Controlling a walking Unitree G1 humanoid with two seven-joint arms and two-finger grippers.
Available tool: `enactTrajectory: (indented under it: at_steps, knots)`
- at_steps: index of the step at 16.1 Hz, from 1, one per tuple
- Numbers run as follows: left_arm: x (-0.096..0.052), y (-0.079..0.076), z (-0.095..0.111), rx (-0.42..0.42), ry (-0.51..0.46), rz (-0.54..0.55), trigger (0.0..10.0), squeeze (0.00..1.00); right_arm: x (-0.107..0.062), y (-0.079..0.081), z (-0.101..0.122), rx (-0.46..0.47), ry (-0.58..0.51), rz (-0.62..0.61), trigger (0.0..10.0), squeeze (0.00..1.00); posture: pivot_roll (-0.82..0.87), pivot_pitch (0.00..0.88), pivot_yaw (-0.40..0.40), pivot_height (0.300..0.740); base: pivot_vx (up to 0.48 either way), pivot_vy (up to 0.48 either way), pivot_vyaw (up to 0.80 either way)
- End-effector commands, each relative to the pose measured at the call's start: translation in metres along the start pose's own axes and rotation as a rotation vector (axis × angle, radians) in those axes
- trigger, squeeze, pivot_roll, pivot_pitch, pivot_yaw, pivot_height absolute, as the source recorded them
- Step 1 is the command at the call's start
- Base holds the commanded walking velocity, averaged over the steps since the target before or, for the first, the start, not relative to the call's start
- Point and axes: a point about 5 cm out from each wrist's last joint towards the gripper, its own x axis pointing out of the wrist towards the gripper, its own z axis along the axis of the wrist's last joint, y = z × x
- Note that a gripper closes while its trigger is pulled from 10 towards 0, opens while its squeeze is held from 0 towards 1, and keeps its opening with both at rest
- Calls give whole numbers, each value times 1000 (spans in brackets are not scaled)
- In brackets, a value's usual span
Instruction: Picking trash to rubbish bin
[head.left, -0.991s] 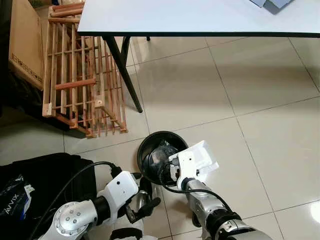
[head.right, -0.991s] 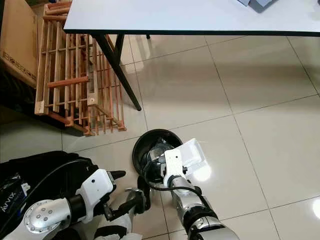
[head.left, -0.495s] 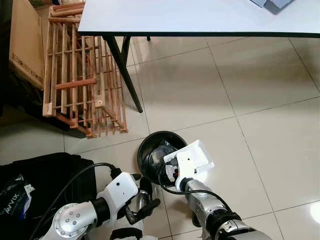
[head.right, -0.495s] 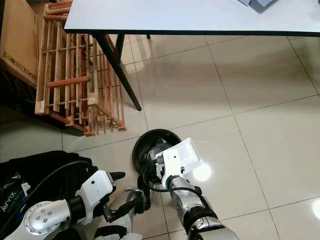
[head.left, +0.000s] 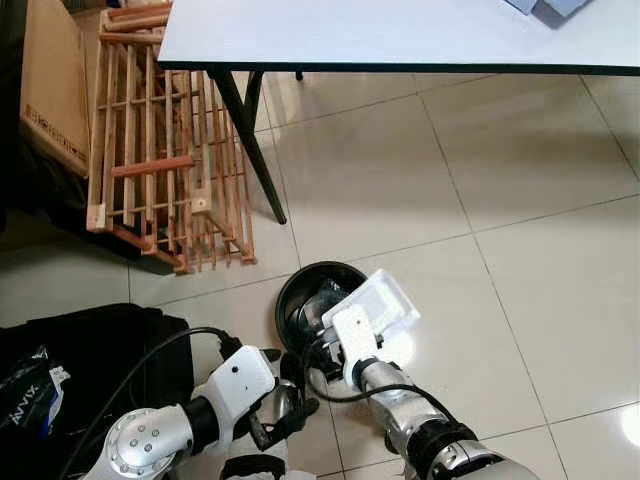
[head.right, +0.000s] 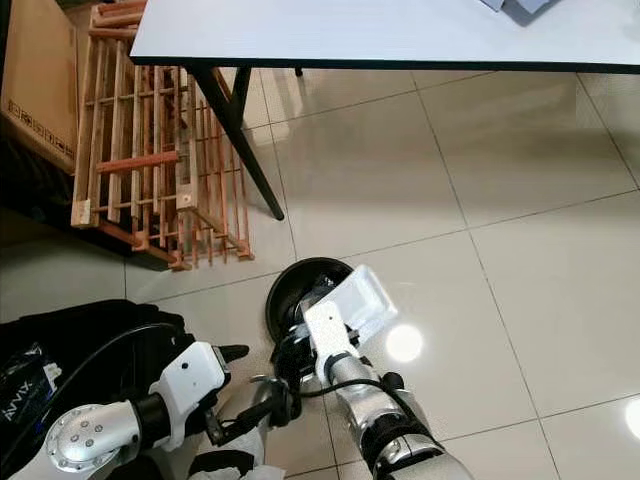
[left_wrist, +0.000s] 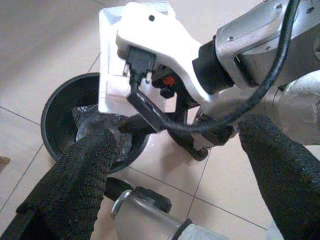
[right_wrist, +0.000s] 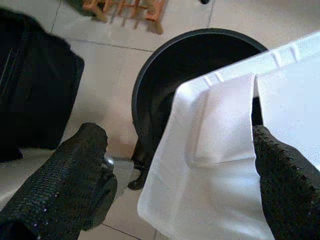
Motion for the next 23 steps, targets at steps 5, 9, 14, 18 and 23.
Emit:
enactTrajectory:
  at_steps: [5,9,14,18,23]
  knots:
    - [-3,-7,-6,-10,33,-13,10000,0,0,39,-5,-1,21,119,10000,43,226,491,100,740,0,0,0]
    - [-2,-6,-7,-9,32,-14,10000,0,-2,35,-12,-12,49,85,10000,1000,226,491,100,740,0,0,0]
    - [-3,-7,-5,-5,30,-17,10000,0,-3,7,-21,7,121,-92,10000,1000,220,491,104,740,0,0,0]
    - [-1,-7,-5,-1,30,-18,10000,0,-5,5,-27,51,163,-83,10000,1000,219,489,105,740,0,0,0]
    - [-1,-5,-4,7,29,-17,10000,0,-5,7,-27,37,157,-88,10000,1000,220,480,106,740,0,0,0]
